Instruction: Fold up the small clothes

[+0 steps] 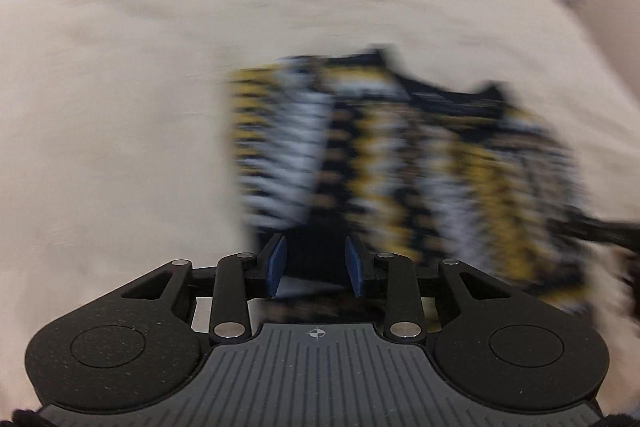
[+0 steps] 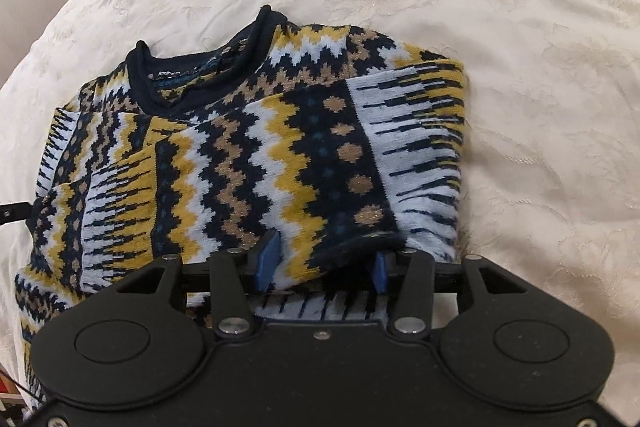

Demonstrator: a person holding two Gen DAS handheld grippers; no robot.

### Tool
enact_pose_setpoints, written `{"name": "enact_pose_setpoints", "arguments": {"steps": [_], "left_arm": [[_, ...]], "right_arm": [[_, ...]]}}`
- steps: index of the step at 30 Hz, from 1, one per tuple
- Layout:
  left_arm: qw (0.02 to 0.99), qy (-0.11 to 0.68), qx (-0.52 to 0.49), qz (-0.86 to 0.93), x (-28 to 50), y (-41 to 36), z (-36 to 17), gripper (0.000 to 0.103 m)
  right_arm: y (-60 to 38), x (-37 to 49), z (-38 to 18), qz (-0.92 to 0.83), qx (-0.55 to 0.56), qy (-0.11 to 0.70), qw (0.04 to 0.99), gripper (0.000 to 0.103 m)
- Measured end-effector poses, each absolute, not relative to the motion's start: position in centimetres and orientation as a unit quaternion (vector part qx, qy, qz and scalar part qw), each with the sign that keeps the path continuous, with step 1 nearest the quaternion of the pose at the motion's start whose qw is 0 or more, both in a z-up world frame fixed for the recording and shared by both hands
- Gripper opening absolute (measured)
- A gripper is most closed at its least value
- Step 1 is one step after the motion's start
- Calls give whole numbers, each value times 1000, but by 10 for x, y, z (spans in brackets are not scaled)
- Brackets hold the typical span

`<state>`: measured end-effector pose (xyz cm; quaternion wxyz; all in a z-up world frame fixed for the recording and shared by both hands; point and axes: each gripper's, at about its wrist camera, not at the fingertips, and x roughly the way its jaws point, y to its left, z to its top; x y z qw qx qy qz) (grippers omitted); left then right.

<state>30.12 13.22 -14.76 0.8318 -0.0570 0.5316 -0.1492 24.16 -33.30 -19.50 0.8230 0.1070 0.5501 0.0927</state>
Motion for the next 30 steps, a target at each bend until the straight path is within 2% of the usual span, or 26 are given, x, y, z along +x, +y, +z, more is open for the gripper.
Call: {"name": "enact_pose_setpoints", "arguments": {"steps": [5,9,17,20,25,30], "left_arm": [[833,495,-51,-242,286,117,-122,34],[843,521,-27,-130,303,124,-138,37],[821,558,-112,-46,306,141,-168,37],[824,538,-156,-81,311,130,-159,37],[835,492,-139,-204,310,83,-136,37],[832,513,-141,-155,294,86,-144,37]], "right_arm": [[-332,241,-196,90,111,550,823,55],[-332,241,-196,89,110,550,823,56],[-331,241,-196,90,113,552,821,56],[-331,240,-197,91,112,551,822,56],[-331,241,-197,90,116,551,821,56],[-332,240,-197,90,120,551,821,56]]}}
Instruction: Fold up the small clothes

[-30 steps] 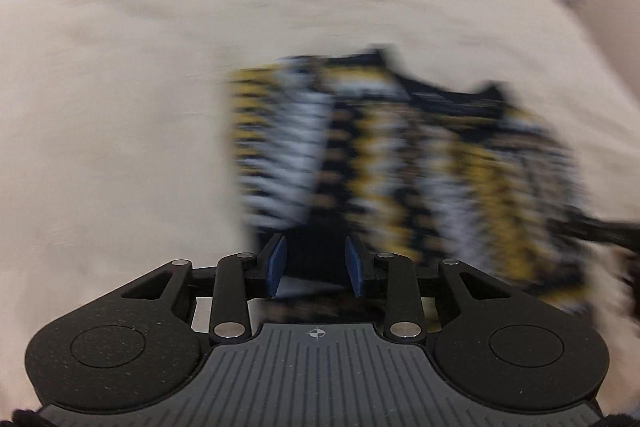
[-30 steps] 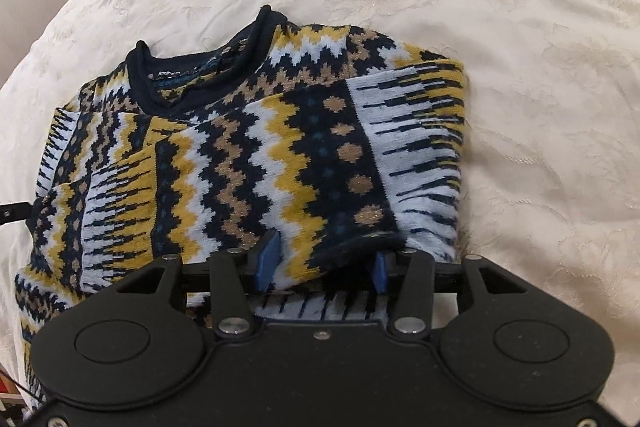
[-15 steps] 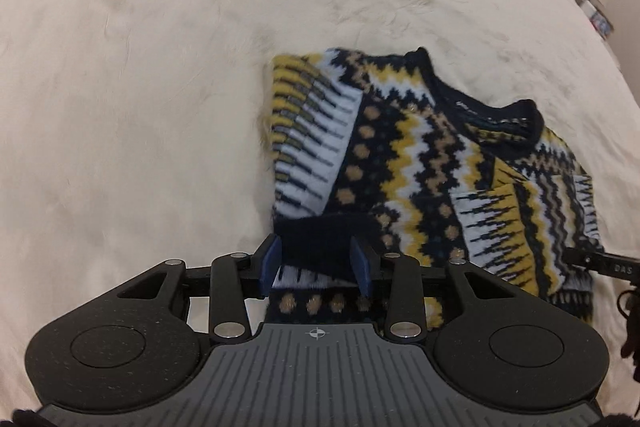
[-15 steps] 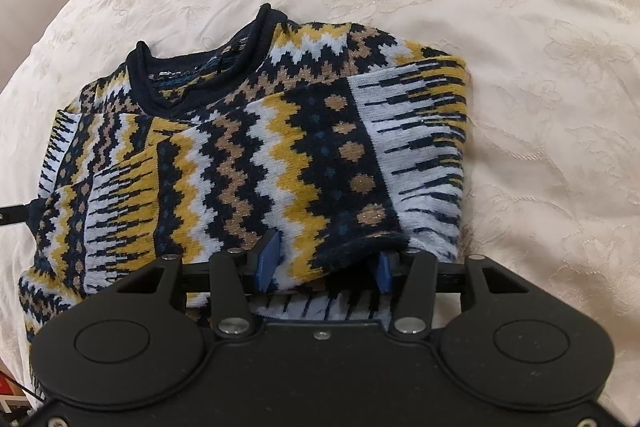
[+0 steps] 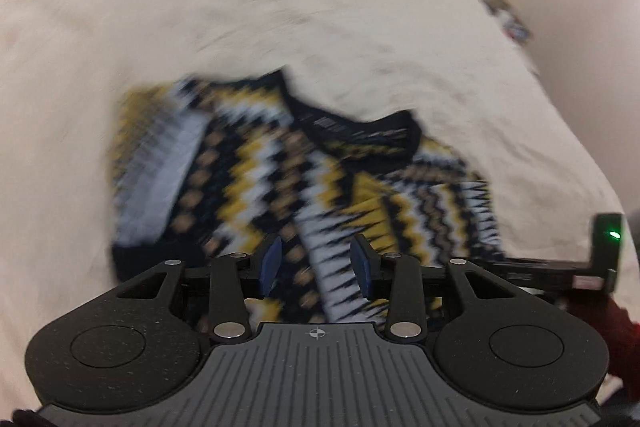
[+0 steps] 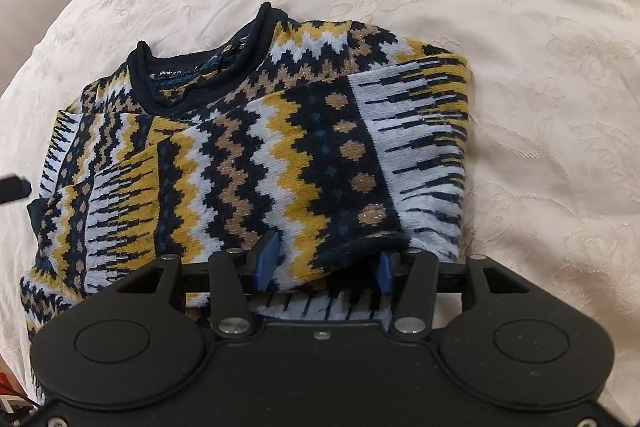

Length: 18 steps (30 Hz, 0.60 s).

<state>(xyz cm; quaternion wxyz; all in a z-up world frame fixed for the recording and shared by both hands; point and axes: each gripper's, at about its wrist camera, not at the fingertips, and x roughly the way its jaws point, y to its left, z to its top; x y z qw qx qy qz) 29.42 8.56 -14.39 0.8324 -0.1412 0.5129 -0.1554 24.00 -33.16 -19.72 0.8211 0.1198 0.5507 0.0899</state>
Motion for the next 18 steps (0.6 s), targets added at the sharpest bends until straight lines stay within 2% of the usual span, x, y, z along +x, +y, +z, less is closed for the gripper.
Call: {"name": "enact_pose_setpoints", "arguments": {"steps": [4,10,14,18], "left_arm": [[810,552,-180,-81,281,105,-167,38],[792,560,-242,-13,291,120,-185,38],[810,548,-209,6,283,113,-176,38],[803,555,-218,0,288,106,-183,38]], "right_arm": [[-331,239,-198,89,121,549,822,57],[-330,239,-197,91,118,552,821,57],[-330,240,-197,89,119,552,821,57],[-329,239,-198,89,118,552,821,58]]}}
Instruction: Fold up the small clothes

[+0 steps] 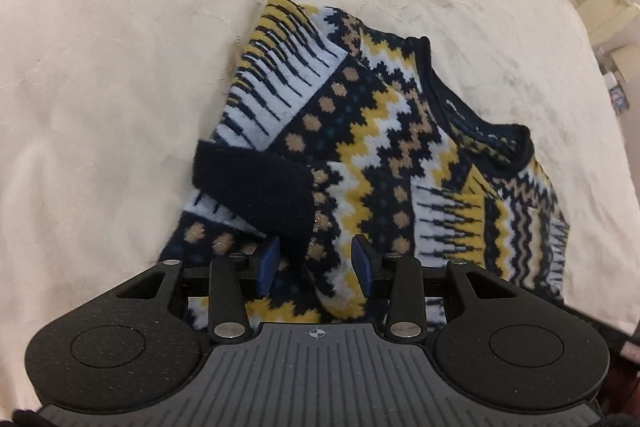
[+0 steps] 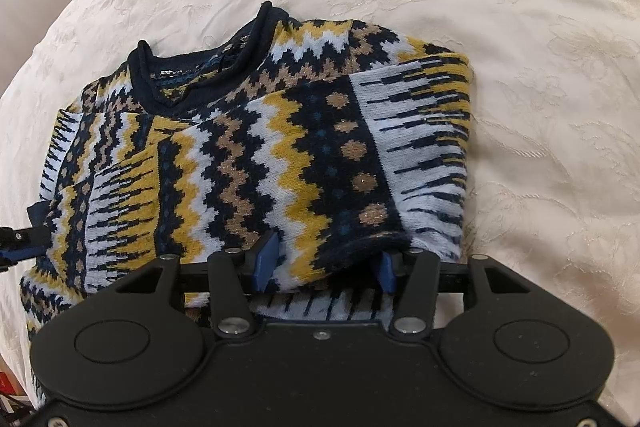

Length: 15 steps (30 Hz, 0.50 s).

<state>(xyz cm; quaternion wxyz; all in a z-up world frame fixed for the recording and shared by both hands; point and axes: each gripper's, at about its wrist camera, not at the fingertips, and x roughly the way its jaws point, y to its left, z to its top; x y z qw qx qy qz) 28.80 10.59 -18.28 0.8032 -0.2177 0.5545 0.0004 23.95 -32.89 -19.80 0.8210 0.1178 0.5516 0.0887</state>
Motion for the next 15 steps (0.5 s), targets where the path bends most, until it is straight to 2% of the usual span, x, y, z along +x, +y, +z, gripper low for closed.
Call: {"name": "enact_pose_setpoints", "arguments": {"steps": [3,7,10,15], "left_arm": [[829,506,-234,-39,299,97,-162,38],[872,447,-149,-134,311,65,-125,39],[868,457,-133,-142,308,59,-128,39],[845,501,-173,-68,292,86,-156,39]], "right_arm": [[-329,240,-198,89,117,552,821,58],[-328,240,-198,89,116,552,821,58],[-328,240,-198,90,117,552,821,58],[-329,239,-198,91,120,550,821,58]]}}
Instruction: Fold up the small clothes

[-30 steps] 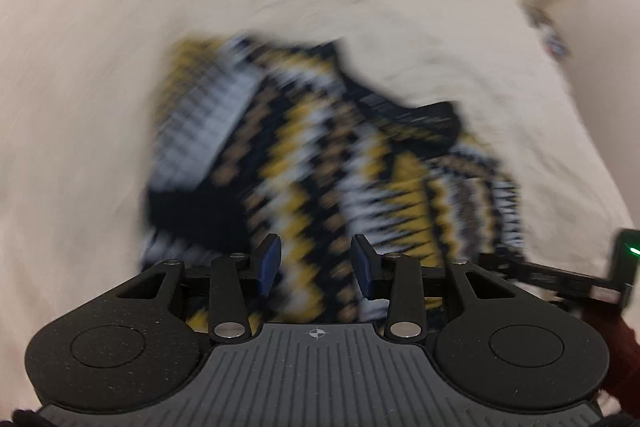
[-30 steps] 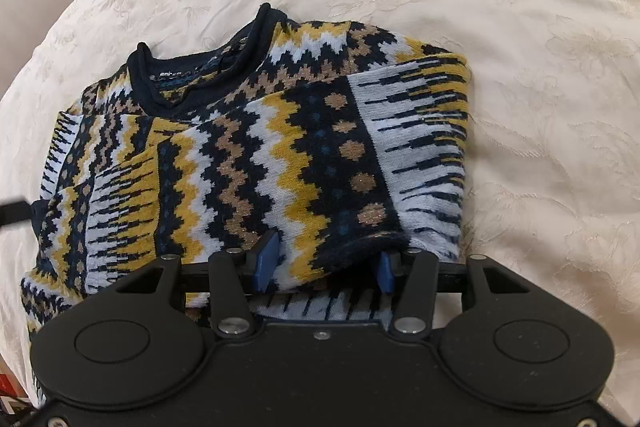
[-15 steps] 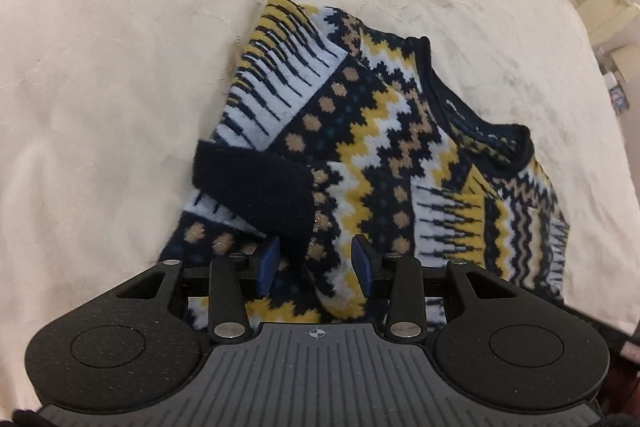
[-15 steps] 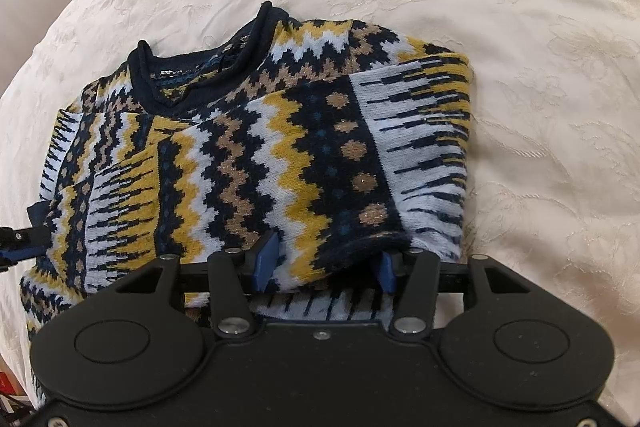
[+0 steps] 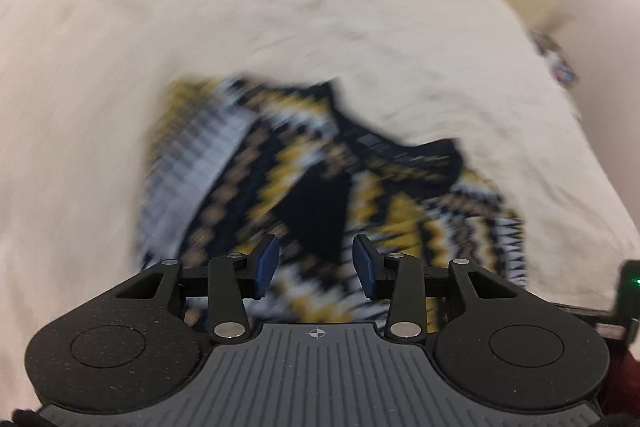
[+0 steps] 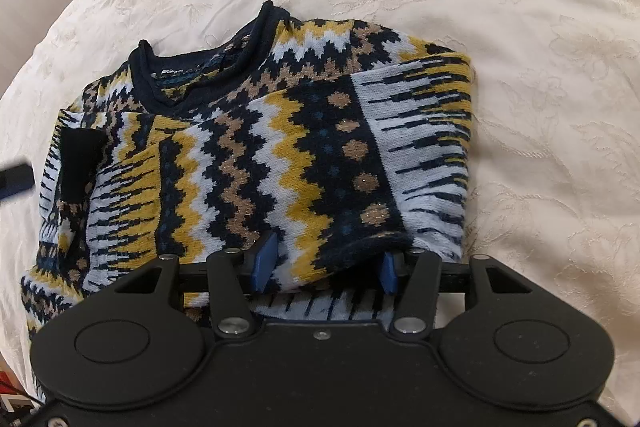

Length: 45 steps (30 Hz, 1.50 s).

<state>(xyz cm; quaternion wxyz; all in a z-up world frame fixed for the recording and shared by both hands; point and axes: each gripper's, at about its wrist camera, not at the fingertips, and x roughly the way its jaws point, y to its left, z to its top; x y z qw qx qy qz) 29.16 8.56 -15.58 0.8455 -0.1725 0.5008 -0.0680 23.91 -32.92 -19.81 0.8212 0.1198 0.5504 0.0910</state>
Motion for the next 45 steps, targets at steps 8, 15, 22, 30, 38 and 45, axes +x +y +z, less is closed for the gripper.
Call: {"name": "enact_pose_setpoints", "arguments": {"steps": [8,15,22,30,38,45], "left_arm": [[850,501,-136,-86,303,78,-153,40],[856,505,-34,-104,321,26,-161,47],[870,489,-46,-37,316,46,-158,6],[851,508,-118,62,275,119,-162,10],[816,553,-145,87,256,151,-176,24],[843,530,-86,18,256,136,-160,28]], "right_arm": [[-328,240,-199,90,119,551,821,59],[-327,240,-198,87,120,550,822,59],[-328,240,-198,87,118,550,822,59],[-327,239,-196,83,114,551,823,59],[-324,232,-186,68,102,551,826,59],[-313,204,-178,47,112,547,829,60]]}}
